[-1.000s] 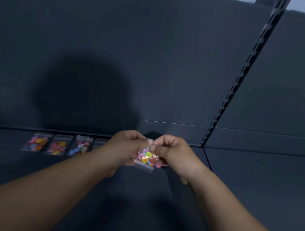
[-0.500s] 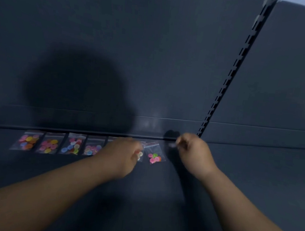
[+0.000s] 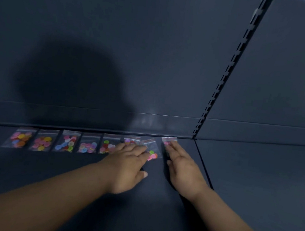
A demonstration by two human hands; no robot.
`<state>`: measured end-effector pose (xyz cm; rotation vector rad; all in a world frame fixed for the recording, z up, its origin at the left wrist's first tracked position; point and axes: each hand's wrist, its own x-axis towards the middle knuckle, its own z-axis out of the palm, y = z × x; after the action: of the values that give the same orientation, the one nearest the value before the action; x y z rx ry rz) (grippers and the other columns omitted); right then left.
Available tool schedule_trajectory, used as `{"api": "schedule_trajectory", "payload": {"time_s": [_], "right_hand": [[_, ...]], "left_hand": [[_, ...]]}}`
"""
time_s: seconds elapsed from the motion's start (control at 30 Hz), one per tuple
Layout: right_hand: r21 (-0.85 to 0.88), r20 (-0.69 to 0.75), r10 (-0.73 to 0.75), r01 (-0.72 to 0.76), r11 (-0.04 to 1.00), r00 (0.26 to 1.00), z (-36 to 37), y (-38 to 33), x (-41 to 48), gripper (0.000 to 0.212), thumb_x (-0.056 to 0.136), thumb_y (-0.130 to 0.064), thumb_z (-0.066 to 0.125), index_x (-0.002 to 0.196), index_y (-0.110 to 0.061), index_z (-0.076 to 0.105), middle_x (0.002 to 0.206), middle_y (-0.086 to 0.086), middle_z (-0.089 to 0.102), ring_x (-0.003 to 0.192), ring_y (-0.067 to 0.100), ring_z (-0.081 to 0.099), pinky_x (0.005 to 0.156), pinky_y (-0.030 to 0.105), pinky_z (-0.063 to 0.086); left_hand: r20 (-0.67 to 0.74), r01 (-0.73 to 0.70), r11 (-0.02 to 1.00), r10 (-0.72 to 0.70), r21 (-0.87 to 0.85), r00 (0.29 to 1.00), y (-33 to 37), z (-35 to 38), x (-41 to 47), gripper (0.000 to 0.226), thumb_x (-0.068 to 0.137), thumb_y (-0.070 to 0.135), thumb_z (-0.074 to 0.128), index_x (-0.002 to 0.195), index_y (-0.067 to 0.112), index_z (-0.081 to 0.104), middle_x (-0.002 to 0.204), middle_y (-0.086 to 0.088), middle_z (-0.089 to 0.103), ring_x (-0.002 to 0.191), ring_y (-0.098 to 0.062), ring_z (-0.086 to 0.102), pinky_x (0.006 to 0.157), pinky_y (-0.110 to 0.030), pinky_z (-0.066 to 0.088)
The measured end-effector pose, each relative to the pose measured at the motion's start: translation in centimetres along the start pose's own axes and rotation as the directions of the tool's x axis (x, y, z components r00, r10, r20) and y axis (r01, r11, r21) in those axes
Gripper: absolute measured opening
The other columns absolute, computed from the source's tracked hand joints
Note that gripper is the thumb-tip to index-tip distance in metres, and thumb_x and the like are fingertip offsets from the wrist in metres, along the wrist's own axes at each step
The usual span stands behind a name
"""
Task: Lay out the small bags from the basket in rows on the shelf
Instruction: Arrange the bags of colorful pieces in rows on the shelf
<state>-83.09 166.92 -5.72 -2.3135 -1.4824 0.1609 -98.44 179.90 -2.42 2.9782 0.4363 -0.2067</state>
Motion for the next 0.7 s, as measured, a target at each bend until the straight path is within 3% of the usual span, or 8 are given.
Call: {"api": "schedule_trajectory", "payload": {"time_s": [0.23,0.47,0.7], "right_hand": [[-0.108,0.077,-0.004,0.012,0.994,0.997,0.2,0.6,-0.1,0.056,0.099,-0.029,0.035,0.15,-0.016,0.018,0.159,-0.001,0.011,0.146,0.012,0.007,0.119,0.027,0.008],[-0.159,0.082,0.002,0.011,0.987,0.997,0.2,-0.1,-0.3,0.057,0.1,-0.04,0.03,0.15,-0.022,0.013,0.159,-0.005,0.003,0.145,0.012,0.004,0.108,0.02,-0.004],[-0.173,0.109,0.051,-0.032,0.984,0.993,0.4,0.4,-0.4,0.061,0.095,-0.049,0.019,0.15,-0.025,0.013,0.159,-0.005,0.004,0.146,0.016,0.006,0.115,0.029,0.002]], "left_hand": [[0.072,-0.047,0.998,0.045,0.029,0.996,0.7,0.8,1.1,0.084,0.088,0.065,0.033,0.152,0.021,-0.002,0.159,0.004,-0.004,0.145,-0.013,-0.007,0.115,-0.034,-0.012],[0.05,-0.097,0.995,0.096,0.004,0.994,0.1,0.3,1.2,0.083,0.089,0.059,0.04,0.151,0.02,0.003,0.16,0.002,-0.001,0.146,-0.011,-0.002,0.117,-0.03,-0.009],[0.052,-0.111,0.994,0.112,-0.016,0.992,0.1,0.4,1.7,0.081,0.09,0.056,0.042,0.151,0.022,0.002,0.16,0.002,-0.004,0.146,-0.011,-0.002,0.115,-0.028,-0.009]]}}
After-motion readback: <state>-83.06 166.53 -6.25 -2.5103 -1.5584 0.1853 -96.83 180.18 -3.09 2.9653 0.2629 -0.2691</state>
